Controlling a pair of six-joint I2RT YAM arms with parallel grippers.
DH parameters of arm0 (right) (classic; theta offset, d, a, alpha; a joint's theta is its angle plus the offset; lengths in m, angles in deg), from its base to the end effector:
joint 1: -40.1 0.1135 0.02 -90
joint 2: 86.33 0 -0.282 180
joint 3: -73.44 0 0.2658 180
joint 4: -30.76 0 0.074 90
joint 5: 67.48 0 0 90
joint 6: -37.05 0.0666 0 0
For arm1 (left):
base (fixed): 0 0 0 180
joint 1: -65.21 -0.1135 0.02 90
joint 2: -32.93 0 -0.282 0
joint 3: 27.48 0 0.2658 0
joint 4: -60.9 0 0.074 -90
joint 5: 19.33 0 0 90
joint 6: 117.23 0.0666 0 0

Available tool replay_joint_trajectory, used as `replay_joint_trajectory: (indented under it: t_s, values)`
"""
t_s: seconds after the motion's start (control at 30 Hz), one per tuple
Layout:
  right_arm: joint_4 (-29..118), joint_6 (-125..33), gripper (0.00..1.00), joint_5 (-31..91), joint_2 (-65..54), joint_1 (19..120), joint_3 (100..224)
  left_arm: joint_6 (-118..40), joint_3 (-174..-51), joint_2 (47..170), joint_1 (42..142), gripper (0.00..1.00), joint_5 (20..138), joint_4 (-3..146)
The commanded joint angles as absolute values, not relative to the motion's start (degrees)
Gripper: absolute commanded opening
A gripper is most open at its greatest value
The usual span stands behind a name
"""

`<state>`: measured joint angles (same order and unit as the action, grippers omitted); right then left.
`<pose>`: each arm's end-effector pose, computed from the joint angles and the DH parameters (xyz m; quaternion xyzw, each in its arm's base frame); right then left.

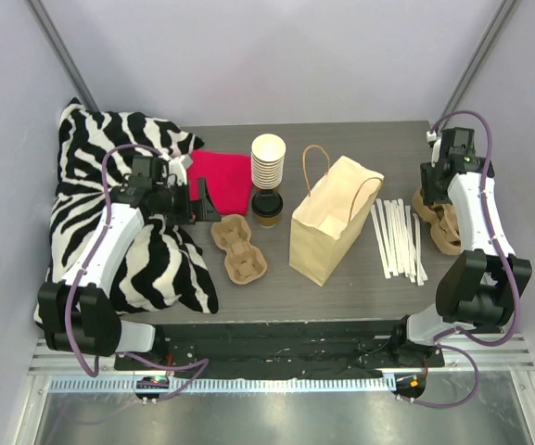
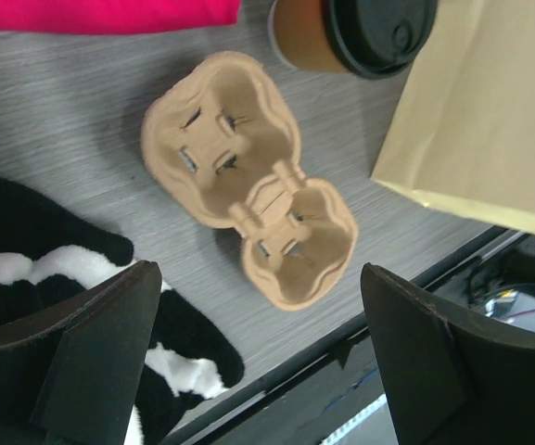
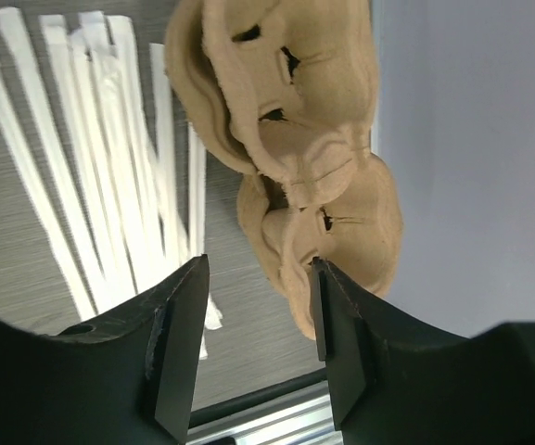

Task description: Pack the takeout coffee

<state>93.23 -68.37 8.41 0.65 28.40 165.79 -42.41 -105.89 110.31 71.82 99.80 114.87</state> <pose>0.3346 -0.0859 0.3036 0.0039 0.9524 -0.1804 0.2456 0.2980 -0.0672 0.2880 0.0111 0.9211 -0.2923 0.2570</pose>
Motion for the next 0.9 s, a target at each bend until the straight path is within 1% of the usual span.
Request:
replay_joint_trajectory:
  t_s: [0.0, 0.07, 0.17, 0.2, 0.23, 0.3, 0.33, 0.4, 0.47, 0.57, 0.67, 0.7, 0.77, 0.87]
  values:
    - [98.5, -66.1, 0.54, 15.6, -1.8, 28.4, 171.1, -35.1, -108.6, 112.2, 71.4, 0.94, 100.2, 116.7]
    - [100.3, -65.3, 0.55, 20.5, -1.5, 28.3, 173.7, -33.0, -109.4, 114.1, 71.5, 0.94, 99.5, 116.8]
    - [102.9, -63.9, 0.67, 27.7, -1.5, 28.4, 176.6, -30.7, -110.5, 117.4, 71.5, 0.94, 99.0, 116.3]
    - [103.6, -63.4, 0.74, 28.8, -1.6, 28.3, 177.2, -28.5, -111.4, 118.7, 71.4, 0.94, 99.1, 116.3]
    - [103.9, -63.1, 0.78, 30.1, -1.6, 28.3, 177.9, -27.9, -112.2, 120.9, 71.4, 0.93, 99.2, 116.7]
    - [104.6, -63.0, 0.91, 31.9, -1.5, 28.3, 179.6, -24.6, -114.4, 123.3, 71.5, 0.94, 100.3, 117.4]
    - [104.8, -63.0, 0.94, 32.4, -1.5, 28.3, 180.2, -23.5, -115.2, 124.3, 71.5, 0.94, 101.3, 117.7]
    - [105.1, -63.1, 0.97, 34.0, -1.4, 28.4, 181.9, -22.0, -117.5, 127.9, 71.5, 0.95, 104.0, 118.7]
    - [105.1, -63.1, 0.97, 35.3, -1.4, 28.2, 183.9, -20.2, -118.4, 131.0, 71.5, 0.93, 105.6, 119.0]
    - [105.2, -63.2, 0.97, 38.1, -0.3, 28.2, 187.5, -19.7, -118.6, 133.1, 71.5, 0.88, 108.6, 116.8]
    - [106.6, -62.4, 0.97, 39.8, 2.6, 28.2, 192.2, -19.7, -119.0, 134.5, 72.2, 0.84, 108.8, 115.3]
    - [106.9, -62.1, 0.97, 40.5, 3.3, 28.3, 193.3, -19.6, -119.2, 135.6, 72.3, 0.81, 108.9, 115.1]
    - [107.0, -61.7, 0.98, 42.8, 4.4, 28.3, 195.1, -19.7, -118.9, 136.6, 72.8, 0.77, 109.2, 114.4]
    - [107.2, -61.9, 0.98, 45.5, 5.1, 28.3, 196.3, -20.2, -117.7, 138.1, 73.0, 0.73, 108.8, 112.2]
